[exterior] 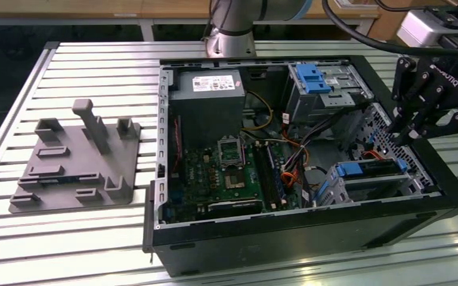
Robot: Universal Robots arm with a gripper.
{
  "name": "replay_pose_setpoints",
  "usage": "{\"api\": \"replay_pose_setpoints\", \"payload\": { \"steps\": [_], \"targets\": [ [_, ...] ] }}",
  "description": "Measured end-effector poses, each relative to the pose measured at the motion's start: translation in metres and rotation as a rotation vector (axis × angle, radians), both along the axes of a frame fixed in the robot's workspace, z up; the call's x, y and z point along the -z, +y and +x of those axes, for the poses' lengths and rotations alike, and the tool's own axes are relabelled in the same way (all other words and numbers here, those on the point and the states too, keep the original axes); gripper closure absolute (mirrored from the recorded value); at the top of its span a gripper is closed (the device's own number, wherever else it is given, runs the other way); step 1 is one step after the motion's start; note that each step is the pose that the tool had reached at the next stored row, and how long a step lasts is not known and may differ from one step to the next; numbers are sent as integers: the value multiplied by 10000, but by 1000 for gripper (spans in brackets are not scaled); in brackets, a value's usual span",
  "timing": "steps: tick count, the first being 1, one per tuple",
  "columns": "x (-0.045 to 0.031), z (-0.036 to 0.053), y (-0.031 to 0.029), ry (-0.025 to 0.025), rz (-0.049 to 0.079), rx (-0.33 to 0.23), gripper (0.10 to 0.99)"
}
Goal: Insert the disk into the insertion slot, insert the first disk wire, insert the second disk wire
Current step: 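Insert the second disk wire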
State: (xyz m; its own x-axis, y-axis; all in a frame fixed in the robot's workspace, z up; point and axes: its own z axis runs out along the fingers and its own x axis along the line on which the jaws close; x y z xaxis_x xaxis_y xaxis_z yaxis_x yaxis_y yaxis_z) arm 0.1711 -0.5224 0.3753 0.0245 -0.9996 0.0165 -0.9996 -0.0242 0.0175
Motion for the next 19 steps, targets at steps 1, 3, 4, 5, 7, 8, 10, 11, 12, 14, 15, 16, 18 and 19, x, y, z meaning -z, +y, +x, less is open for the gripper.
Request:
{"api": "replay_pose_setpoints", "payload": {
  "steps": [1,3,4,5,7,8,10,11,12,14,15,16,18,19],
  "targets": [
    [1,-1,32,1,-41,-1,788],
    [8,-18,96,1,-154,-4,788],
    [13,-35,116,1,-223,-11,788],
    [19,-58,130,1,-290,-18,788],
    [29,-105,151,2,-454,-32,788],
    [31,-123,156,1,-569,-44,788],
    [35,-150,165,1,-815,-71,788],
    [38,-162,171,1,-938,-88,788],
    [40,-171,177,0,-1050,-105,788],
    [52,-185,195,-1,-1226,-137,788],
    [62,-192,217,-8,-1267,-150,788],
    [73,-198,246,-18,-1283,-160,788],
    [98,-216,309,-28,-1309,-175,788],
    [111,-228,333,-30,-1348,-187,788]
  ]
}}
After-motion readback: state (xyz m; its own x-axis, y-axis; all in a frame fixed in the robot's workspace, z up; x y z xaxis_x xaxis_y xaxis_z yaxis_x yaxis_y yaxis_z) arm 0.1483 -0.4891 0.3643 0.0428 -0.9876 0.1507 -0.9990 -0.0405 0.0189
